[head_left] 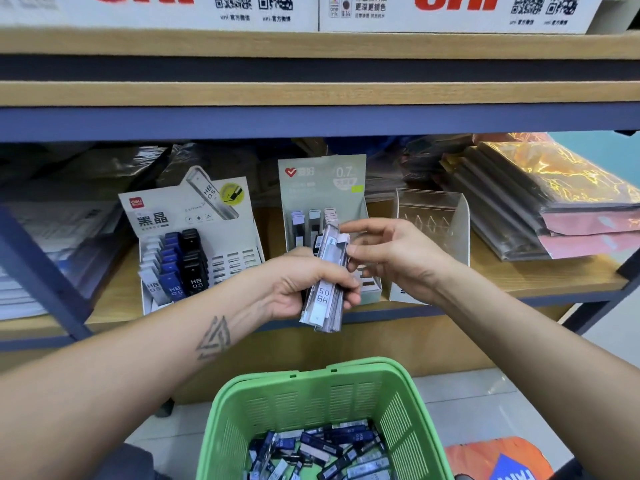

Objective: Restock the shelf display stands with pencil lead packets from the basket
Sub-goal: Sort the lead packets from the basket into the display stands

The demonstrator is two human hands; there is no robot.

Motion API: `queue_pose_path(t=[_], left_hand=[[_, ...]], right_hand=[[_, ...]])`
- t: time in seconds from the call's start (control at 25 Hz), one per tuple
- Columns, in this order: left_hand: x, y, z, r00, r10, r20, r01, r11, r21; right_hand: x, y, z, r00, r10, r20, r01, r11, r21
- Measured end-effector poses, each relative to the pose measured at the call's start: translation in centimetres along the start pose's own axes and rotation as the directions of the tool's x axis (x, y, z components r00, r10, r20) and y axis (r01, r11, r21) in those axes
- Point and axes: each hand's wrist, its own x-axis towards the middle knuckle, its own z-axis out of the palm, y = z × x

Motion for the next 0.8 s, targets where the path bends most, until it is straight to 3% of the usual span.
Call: queue_pose_path(t=[0.4,0.6,0.8], left_hand=[[-1.8,-0.2,-2.9,0.996,-0.044,-0.075,0.038,0.996,-0.081],[-2.0,0.0,-3.4,0.997,-0.017,-0.073,0.01,0.996,-0.085],[-2.2,0.1,-3.1,0.999,-0.024,-0.022,0.022,0.997,-0.077]], right_hand=[[1.5,0.1,1.2,1.0,0.023,0.008,-0.023,1.0,0.01],[1.6,-0.2,1.1,0.988,0.013,0.152,-0.017,0.999,0.03],[1.5,-0.7,0.4,0.982,-0.005,0.187,-0.002,0.999,0.036]])
